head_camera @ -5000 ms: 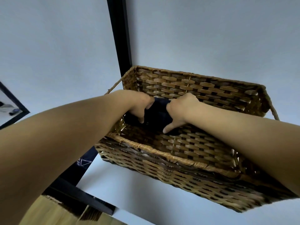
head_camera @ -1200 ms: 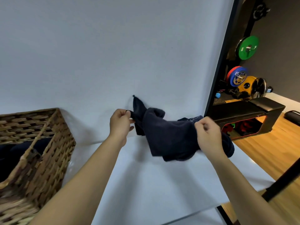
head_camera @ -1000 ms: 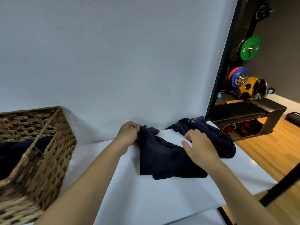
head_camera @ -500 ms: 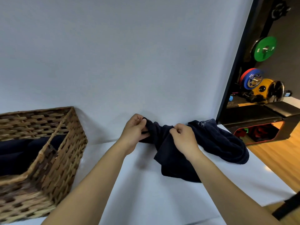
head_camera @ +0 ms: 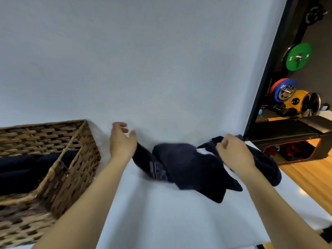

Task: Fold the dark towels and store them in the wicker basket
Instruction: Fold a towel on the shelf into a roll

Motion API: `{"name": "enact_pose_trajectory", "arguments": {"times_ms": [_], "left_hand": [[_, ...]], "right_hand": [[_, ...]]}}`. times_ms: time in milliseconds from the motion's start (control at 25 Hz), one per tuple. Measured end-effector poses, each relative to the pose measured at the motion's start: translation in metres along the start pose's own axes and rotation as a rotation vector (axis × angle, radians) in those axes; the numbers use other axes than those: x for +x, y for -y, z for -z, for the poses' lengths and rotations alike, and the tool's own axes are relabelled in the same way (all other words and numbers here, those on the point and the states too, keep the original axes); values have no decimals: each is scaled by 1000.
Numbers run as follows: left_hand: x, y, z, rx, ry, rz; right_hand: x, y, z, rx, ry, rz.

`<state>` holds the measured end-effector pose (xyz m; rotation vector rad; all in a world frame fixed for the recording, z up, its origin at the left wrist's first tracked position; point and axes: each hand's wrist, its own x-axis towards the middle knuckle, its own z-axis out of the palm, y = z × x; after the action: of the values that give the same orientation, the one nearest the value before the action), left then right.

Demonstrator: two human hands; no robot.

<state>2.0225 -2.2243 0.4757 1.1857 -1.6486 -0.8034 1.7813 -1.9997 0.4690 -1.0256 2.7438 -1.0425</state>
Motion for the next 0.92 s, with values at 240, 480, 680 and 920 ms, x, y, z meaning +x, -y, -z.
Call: {"name": "enact_pose_trajectory", "arguments": {"times_ms": [240,480,680,920], "left_hand": [[-65,11,-47,362,812,-367],[-64,4,-55,638,1016,-417],[-67,-3,-52,573,864,-522],[-57,-43,-36,26,672,-390]], "right_hand": [[-35,27,-54,-402,271,235],[-43,29,-61,-327,210,381],[-50,34,-55,-73,83,449],[-40,47,-40,476,-19,314]]}}
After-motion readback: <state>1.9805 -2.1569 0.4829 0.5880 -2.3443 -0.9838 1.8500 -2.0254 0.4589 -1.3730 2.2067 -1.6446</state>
